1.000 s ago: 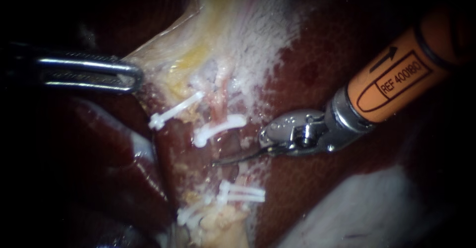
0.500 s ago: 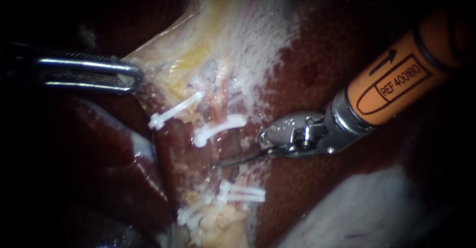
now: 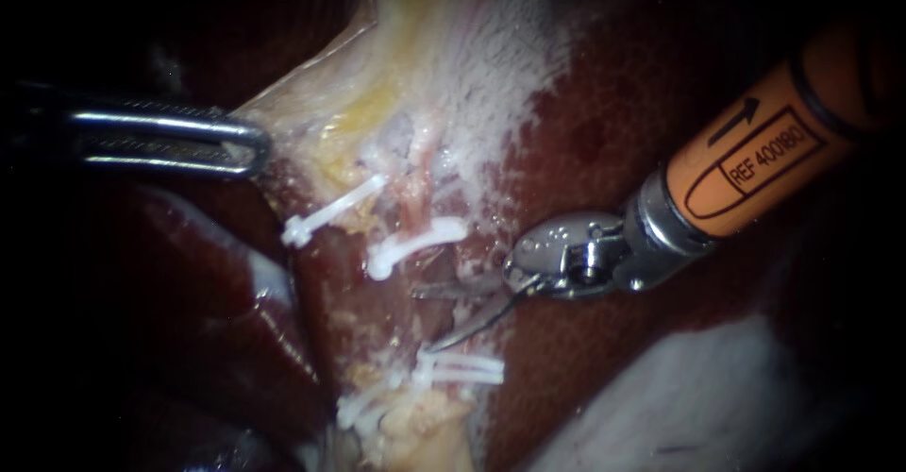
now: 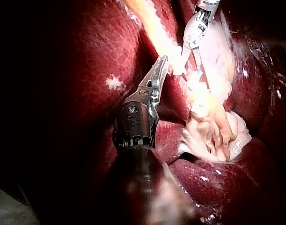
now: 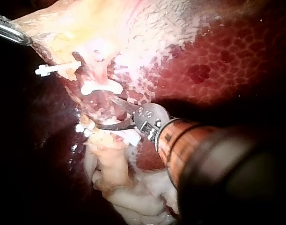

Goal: Go back from the cut right tube

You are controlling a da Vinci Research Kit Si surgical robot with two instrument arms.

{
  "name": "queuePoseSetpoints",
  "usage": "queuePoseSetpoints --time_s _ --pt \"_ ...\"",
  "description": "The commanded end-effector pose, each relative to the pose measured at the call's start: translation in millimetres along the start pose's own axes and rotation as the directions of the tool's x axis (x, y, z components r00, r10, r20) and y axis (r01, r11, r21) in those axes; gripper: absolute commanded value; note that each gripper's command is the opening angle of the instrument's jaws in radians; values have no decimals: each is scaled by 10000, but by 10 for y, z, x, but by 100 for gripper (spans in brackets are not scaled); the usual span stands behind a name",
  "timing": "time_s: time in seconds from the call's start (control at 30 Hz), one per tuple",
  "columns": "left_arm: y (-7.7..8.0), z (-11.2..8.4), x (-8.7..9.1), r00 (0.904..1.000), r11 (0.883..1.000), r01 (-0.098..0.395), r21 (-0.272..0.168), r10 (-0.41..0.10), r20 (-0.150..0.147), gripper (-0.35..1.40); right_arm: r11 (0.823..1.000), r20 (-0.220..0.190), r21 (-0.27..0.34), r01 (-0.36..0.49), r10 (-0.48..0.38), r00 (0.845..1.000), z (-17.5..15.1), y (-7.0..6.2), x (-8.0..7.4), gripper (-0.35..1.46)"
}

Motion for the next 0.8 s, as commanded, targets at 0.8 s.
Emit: queuePoseSetpoints --time_s 0.8 --pt "9 2 12 10000 10000 -55 10 55 2 -30 9986 -435 -516 91 -114 9990 -111 -17 -12 91"
